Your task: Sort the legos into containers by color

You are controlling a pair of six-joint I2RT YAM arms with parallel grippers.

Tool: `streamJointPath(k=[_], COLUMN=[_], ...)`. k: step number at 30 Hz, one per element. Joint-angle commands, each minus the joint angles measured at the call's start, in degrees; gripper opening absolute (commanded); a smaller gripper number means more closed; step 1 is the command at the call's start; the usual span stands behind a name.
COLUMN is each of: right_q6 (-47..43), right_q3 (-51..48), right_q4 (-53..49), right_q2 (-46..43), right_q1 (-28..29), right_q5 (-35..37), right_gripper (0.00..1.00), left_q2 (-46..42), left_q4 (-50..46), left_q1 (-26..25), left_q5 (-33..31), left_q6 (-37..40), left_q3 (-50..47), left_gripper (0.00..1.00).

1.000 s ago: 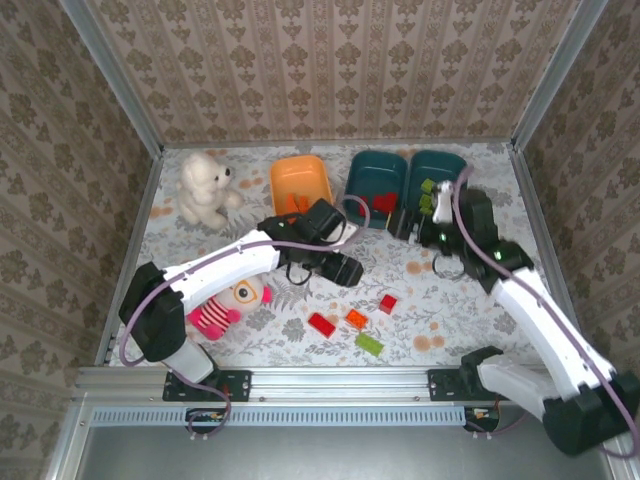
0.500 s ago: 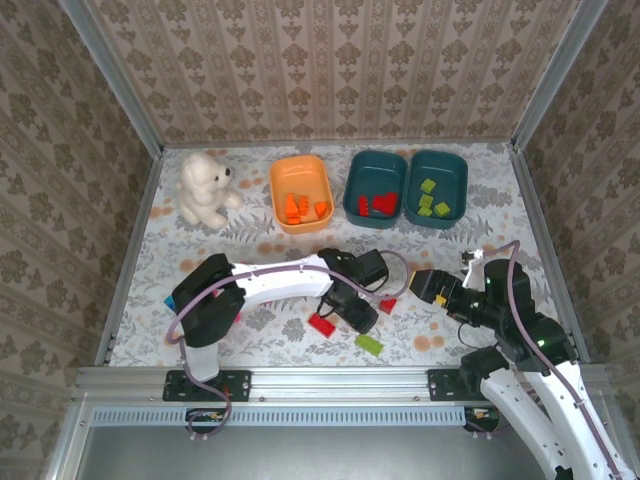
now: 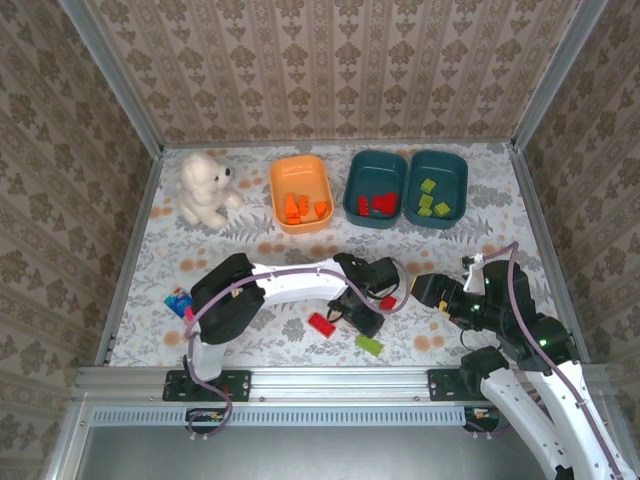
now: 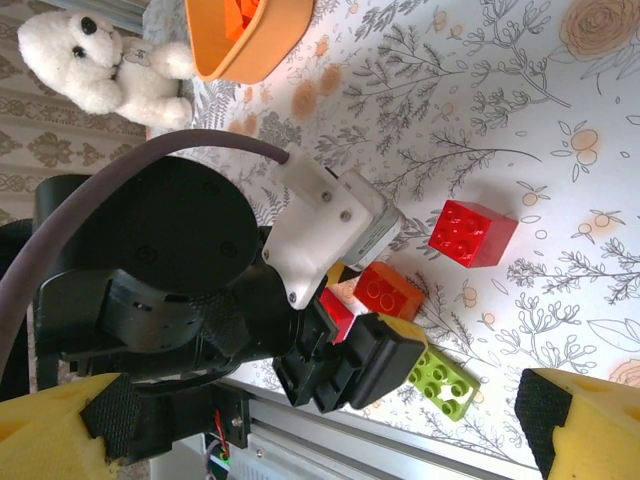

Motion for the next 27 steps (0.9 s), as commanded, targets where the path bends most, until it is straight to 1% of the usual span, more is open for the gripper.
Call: streamJointPath(k=[1,5,8,10,13,16,19,22,25,27], right_q6=[0.2,0.2,0.3,0.2,0.1,-0.5,-2.0,-2.8,-3.8,-5.1], right_q3=[2.9,3.3,3.4,3.6,4.0,5.2,6.9,8.1,9.7,11.8], right_q4=[0.1,0.0,0.0,0.2,0.6,1.1,3.3,8.9,14.2,16.8], right_q2=[-0.3,-0.3,-0.1,0.1,0.5,1.6,3.5,7.3,14.2,19.6], right_q1=[0.2,0.2,0.2,0.2,0.2,0.2,0.2,0.2,0.3,0.6], right_q5=[-2.1,-1.6,-1.4,-1.2,-1.2,-1.3,-1.6,-3.5,-5.6,-6.2], right_gripper=[1.0,1.0,1.0,1.0,1.0,1.0,1.0,1.0,0.99,0.99], left_q2=[2.9,3.5,3.4,2.8,0.8,-2.5,-6.6,-10.3,-10.9,-9.5], left_q4=[-2.2,-1.4,-1.2,-1.4,-2.4,-4.4,-5.5,-5.1,-3.8,-1.9], left_q1=[-0.4,-0.2,0.1,0.3,1.2,3.9,8.9,16.1,23.5,28.3], left_q5=[-1.1,-1.8,-2.0,-3.1,-5.1,-6.9,-6.8,-5.3,-3.1,-1.1], left_q6=[-1.2,-1.7,-1.7,-1.8,-1.6,-1.4,-1.1,-0.2,1.0,1.7], left_q3=[2.1,2.2,2.2,2.1,2.1,2.7,3.3,4.5,7.0,9.5], left_gripper=[0.74,0.63,0.49,0.47,0.46,0.46,0.46,0.46,0.46,0.46])
